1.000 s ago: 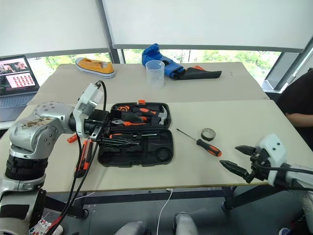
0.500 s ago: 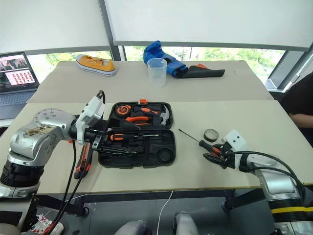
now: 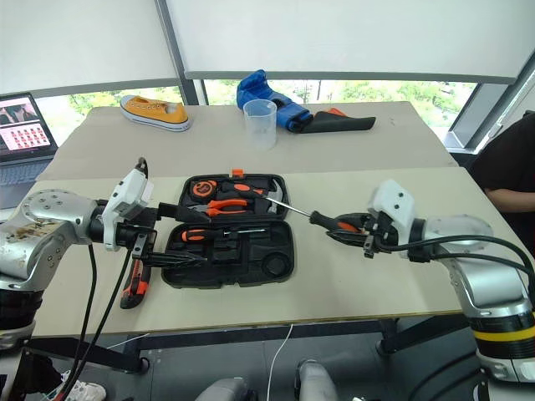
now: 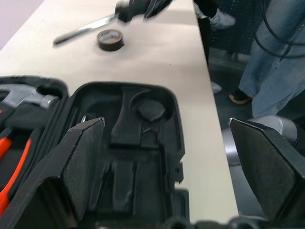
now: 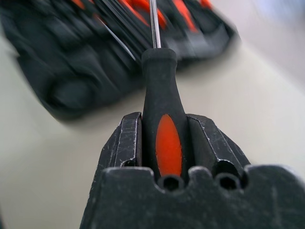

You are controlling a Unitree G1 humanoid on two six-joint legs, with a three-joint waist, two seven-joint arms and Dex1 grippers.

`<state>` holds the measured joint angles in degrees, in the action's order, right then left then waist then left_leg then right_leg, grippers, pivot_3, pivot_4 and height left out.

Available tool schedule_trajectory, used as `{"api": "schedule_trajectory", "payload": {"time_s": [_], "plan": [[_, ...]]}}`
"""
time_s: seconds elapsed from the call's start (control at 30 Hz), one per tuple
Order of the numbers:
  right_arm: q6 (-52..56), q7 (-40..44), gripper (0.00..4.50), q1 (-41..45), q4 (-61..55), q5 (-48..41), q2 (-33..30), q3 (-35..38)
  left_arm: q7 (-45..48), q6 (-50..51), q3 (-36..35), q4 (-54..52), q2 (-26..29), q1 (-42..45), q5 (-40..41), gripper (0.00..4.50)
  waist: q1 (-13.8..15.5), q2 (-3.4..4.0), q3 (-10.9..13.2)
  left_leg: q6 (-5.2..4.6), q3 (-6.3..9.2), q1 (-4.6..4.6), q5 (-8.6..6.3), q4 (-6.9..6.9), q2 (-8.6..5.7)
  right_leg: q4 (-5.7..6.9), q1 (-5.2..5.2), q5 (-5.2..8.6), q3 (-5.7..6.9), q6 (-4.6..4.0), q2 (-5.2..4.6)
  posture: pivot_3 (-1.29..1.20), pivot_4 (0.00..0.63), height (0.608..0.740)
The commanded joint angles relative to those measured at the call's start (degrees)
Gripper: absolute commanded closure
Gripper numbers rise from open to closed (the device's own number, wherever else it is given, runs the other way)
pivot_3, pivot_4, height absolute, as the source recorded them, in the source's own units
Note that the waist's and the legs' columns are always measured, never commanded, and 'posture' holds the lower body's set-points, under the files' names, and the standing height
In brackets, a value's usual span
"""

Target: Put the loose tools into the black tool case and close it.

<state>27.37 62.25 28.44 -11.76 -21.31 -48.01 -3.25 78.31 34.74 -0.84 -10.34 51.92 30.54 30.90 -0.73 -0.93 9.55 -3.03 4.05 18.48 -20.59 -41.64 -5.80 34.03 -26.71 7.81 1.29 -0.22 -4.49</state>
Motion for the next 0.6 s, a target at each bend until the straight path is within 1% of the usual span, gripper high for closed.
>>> {"api": "schedule_trajectory", "payload": {"time_s": [0.03,0.13,0.23,0.33,0.43,0.6], "plan": [[-5.01,2.32,3.46,8.15,5.11,5.7,5.08,-8.65,1.01,-1.13,-4.25,-1.1,2.88,-1.87,1.53,0.0,-0.16,-0.03,0.01,0.0,0.0,0.01,0.0,0.0,0.0,0.0,-0.01,0.0,-0.01,0.0,-0.01,0.0,0.15,0.724],[-9.4,2.67,3.46,14.71,13.29,10.32,11.06,-13.96,1.06,-0.52,-7.17,-2.36,5.61,-5.21,2.19,0.0,-0.35,-0.01,0.02,0.0,-0.06,0.09,0.0,0.04,-0.01,0.04,-0.22,-0.02,-0.04,-0.04,-0.01,0.0,0.15,0.724],[-13.03,3.4,3.46,17.39,18.5,13.01,14.5,-16.49,0.18,0.25,-9.09,-3.48,6.77,-7.16,2.88,0.0,0.02,-0.01,0.02,0.01,-0.12,0.32,0.0,0.04,-0.02,0.05,-0.52,-0.09,0.1,-0.16,0.05,0.0,0.15,0.724],[-16.14,3.82,3.46,19.28,22.85,15.47,17.66,-18.57,-1.14,0.34,-10.67,-4.59,7.16,-9.09,3.03,0.0,0.12,0.0,0.02,0.01,-0.01,0.57,0.0,-0.01,-0.14,0.05,-0.67,-0.11,0.52,-0.19,0.05,0.0,0.15,0.724],[-19.56,4.31,3.46,20.43,26.62,17.93,19.24,-19.79,-2.7,0.65,-11.6,-5.6,7.17,-9.94,3.53,0.0,-0.05,0.0,0.02,0.01,0.01,0.8,0.0,-0.06,-0.26,0.07,-0.82,-0.17,0.76,-0.21,-0.03,0.0,0.15,0.724],[-22.06,3.92,3.46,21.0,31.22,20.04,20.75,-19.66,-4.28,0.9,-11.91,-6.21,7.4,-10.11,4.18,0.0,-0.48,0.02,0.03,0.07,0.04,0.79,-0.01,-0.05,-0.23,0.06,-0.83,-0.19,0.93,-0.3,0.0,0.0,0.15,0.724]]}}
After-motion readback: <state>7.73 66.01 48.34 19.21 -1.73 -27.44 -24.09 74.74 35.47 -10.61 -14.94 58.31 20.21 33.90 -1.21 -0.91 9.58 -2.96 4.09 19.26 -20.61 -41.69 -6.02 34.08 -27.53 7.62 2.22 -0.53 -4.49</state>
